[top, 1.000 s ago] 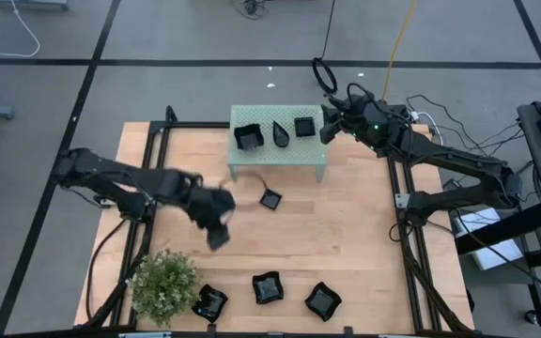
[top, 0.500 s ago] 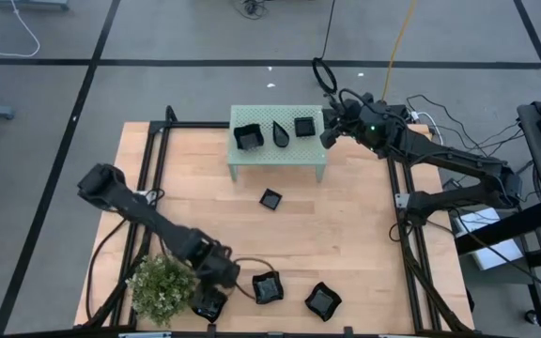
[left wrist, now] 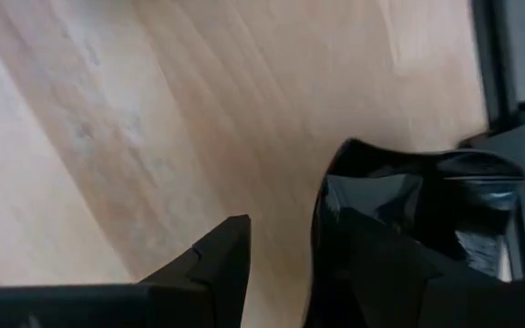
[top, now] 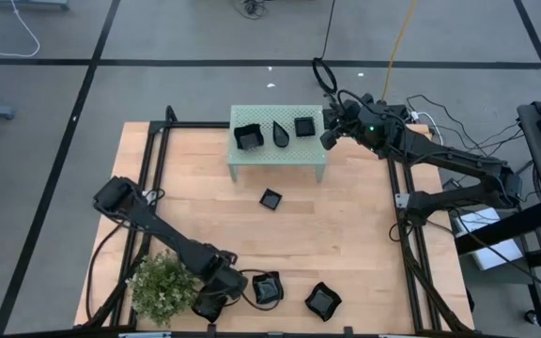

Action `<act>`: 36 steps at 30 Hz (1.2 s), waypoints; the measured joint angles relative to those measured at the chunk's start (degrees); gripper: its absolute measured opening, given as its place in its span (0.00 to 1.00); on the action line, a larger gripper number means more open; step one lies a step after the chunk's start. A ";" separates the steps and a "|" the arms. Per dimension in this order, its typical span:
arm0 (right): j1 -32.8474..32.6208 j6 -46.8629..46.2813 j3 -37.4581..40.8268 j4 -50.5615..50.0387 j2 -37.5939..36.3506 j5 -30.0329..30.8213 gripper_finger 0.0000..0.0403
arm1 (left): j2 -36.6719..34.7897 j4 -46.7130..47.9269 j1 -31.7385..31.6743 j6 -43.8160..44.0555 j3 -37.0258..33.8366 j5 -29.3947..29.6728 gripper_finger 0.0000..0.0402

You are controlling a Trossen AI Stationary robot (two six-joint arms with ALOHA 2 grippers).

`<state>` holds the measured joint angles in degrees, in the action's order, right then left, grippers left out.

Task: Pick & Place Mini shaped plates
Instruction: Stack the black distorted square plate on the shelf

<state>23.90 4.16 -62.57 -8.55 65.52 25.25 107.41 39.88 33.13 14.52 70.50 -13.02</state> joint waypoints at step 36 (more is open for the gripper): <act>0.04 4.49 0.00 -0.38 0.01 0.20 0.32 | -17.28 1.35 -9.61 6.77 0.00 12.58 0.02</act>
<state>23.94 8.65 -62.57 -8.93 65.52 25.45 90.13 41.23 23.52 21.29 70.50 -0.44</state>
